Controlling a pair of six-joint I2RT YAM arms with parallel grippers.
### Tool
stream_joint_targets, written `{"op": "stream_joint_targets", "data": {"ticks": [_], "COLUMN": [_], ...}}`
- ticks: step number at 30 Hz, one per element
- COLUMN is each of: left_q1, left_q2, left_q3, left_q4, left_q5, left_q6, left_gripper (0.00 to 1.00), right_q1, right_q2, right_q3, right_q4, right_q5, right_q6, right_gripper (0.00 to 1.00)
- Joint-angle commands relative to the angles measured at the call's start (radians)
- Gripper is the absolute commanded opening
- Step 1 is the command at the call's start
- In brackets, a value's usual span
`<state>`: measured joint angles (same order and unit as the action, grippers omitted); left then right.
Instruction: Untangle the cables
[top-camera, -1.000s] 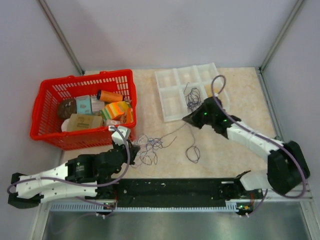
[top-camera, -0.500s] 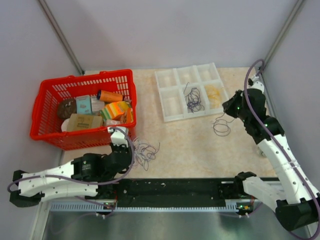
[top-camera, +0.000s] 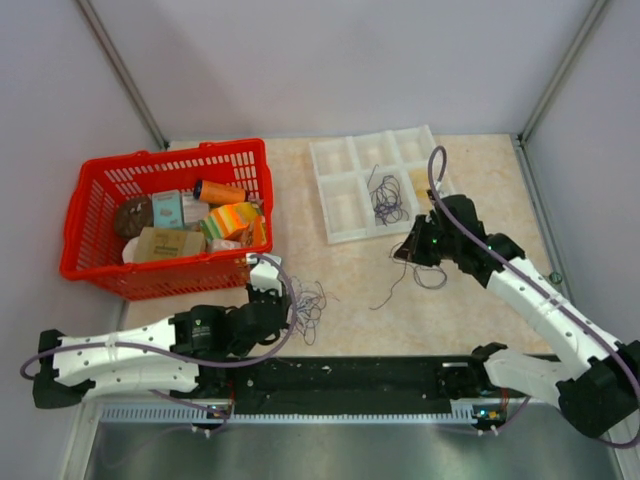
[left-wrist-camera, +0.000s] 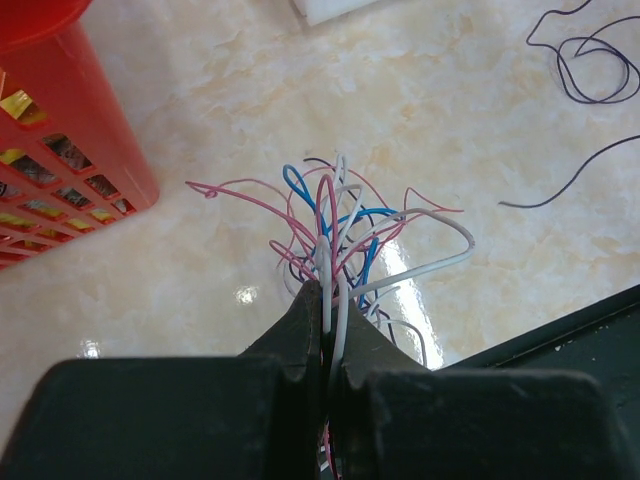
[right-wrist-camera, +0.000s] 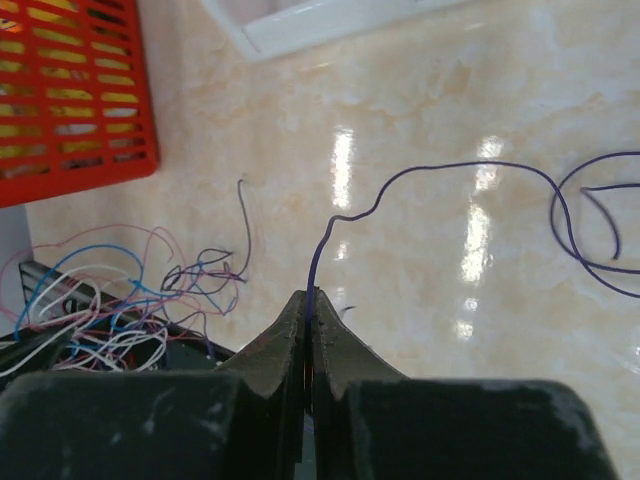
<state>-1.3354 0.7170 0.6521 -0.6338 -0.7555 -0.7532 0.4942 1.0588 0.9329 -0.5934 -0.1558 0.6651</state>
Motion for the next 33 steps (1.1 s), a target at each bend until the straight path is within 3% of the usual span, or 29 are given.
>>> {"op": "stream_joint_targets", "data": {"ticks": [1, 8, 11, 12, 13, 23, 26, 33], "left_q1": [-0.004, -0.004, -0.004, -0.004, -0.004, -0.004, -0.004, -0.004], "left_q2": [0.004, 0.001, 0.009, 0.010, 0.013, 0.041, 0.039, 0.004], "left_q3": [0.026, 0.003, 0.012, 0.014, 0.011, 0.020, 0.021, 0.012], "left_q4": [0.071, 0.112, 0.109, 0.111, 0.121, 0.151, 0.140, 0.143], "left_q5": [0.018, 0.048, 0.054, 0.058, 0.061, 0.079, 0.082, 0.084], "left_q6": [0.014, 0.005, 0.005, 0.008, 0.015, 0.046, 0.023, 0.031], "left_gripper": [0.00, 0.00, 0.00, 0.00, 0.00, 0.00, 0.00, 0.00], "right_q1": [-0.083, -0.126, -0.129, -0.132, -0.138, -0.151, -0.177, -0.183], "right_q2": [0.050, 0.141, 0.138, 0.139, 0.139, 0.162, 0.207, 0.233], "right_q3": [-0.029, -0.039, -0.057, -0.059, -0.060, -0.097, -0.117, -0.186], "right_q4": [0.027, -0.060, -0.072, -0.074, -0.077, -0.056, -0.048, -0.052], "right_q5": [-0.002, 0.287, 0.349, 0.369, 0.378, 0.380, 0.320, 0.427], "right_q6": [-0.036, -0.150, -0.173, -0.177, -0.179, -0.159, -0.128, 0.007], "right_gripper": [0.00, 0.03, 0.21, 0.38, 0.48, 0.93, 0.93, 0.88]}}
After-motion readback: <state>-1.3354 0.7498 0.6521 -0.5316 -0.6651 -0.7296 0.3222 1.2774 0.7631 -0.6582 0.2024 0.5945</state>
